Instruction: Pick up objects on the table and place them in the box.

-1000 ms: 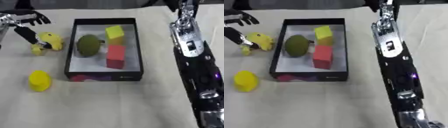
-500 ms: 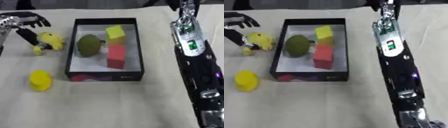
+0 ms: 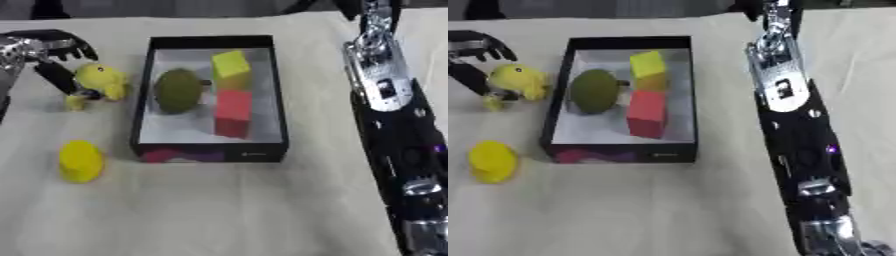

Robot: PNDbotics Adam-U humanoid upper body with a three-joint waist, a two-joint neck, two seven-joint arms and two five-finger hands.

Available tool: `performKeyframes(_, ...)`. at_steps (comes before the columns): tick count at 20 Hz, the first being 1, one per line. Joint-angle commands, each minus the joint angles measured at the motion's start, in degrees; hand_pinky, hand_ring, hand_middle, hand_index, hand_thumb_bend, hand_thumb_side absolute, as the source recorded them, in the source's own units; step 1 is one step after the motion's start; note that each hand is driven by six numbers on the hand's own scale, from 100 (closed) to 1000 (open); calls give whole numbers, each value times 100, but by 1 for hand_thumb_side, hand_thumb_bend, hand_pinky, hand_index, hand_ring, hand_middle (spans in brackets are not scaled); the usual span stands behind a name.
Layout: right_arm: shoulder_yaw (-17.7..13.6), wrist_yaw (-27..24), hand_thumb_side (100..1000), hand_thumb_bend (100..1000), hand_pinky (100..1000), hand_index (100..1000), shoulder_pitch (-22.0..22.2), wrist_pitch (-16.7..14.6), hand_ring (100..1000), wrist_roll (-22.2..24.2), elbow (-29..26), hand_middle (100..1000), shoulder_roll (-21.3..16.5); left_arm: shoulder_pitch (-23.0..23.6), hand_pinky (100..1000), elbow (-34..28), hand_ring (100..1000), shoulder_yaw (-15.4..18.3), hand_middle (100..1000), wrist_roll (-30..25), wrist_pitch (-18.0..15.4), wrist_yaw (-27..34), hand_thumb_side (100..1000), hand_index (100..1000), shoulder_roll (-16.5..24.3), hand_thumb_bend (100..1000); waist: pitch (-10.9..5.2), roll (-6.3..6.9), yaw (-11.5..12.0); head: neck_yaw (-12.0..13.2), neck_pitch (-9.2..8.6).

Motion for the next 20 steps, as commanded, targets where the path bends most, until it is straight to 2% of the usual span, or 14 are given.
performKeyframes(1,11,-15,369,285,799,828,-166,8,735,-30,-30,723,-81,-95,839,2,875,82,820,14,2,-52,269,836,104,474,-13,-75,-2,-38,35)
performKeyframes(6,6,-44,371,284,799,827,-186,13,735,-41,4,722,-105,-94,831,14,869,82,811,-70,-24,1,251,804,89,417,3,-88,8,-33,66)
performKeyframes(11,3,-80,374,282,799,827,-221,14,735,-44,48,721,-122,-85,824,20,861,65,804,-74,-17,-74,193,792,72,377,34,-103,6,-10,50)
performKeyframes(14,-7,-93,374,276,799,827,-240,10,735,-44,68,721,-129,-80,826,45,859,50,800,-15,-21,-222,150,782,58,366,49,-111,-6,3,39)
performKeyframes(15,-10,-98,376,280,799,827,-245,10,735,-45,74,721,-129,-79,819,50,850,35,791,26,-29,-316,101,768,56,381,53,-114,-11,11,36)
performKeyframes(17,-15,-103,376,279,799,827,-252,6,734,-45,79,720,-125,-75,794,58,817,-2,763,148,-64,-570,100,742,45,375,59,-120,-19,23,28)
performKeyframes(18,-17,-104,377,278,799,827,-254,3,734,-45,80,720,-121,-74,777,63,803,-21,752,234,-91,-719,100,726,34,355,61,-123,-22,27,24)
performKeyframes(20,-22,-107,378,277,799,827,-256,0,734,-44,80,720,-113,-68,740,83,772,-40,723,437,-139,-968,100,699,0,246,62,-131,-29,30,18)
